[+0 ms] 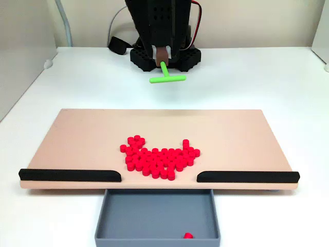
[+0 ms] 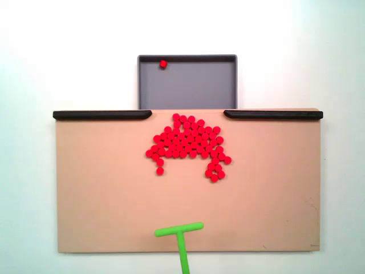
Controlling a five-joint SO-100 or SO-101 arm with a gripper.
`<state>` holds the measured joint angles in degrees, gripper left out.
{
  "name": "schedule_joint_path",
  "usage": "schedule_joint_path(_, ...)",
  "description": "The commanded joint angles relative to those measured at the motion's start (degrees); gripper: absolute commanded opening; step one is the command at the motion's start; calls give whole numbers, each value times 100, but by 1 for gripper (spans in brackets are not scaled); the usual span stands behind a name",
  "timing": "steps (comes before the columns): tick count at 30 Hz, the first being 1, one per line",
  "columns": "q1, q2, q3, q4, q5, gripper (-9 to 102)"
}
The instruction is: Push granules from bottom to the grey container
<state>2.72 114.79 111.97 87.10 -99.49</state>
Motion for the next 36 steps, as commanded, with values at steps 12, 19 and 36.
schedule_joint_path(12,141,-9,-53,-26,817,0)
schedule_joint_path(19,149,-9,-53,-26,835,0)
schedule_joint_path(36,149,-44,-53,-26,773,0)
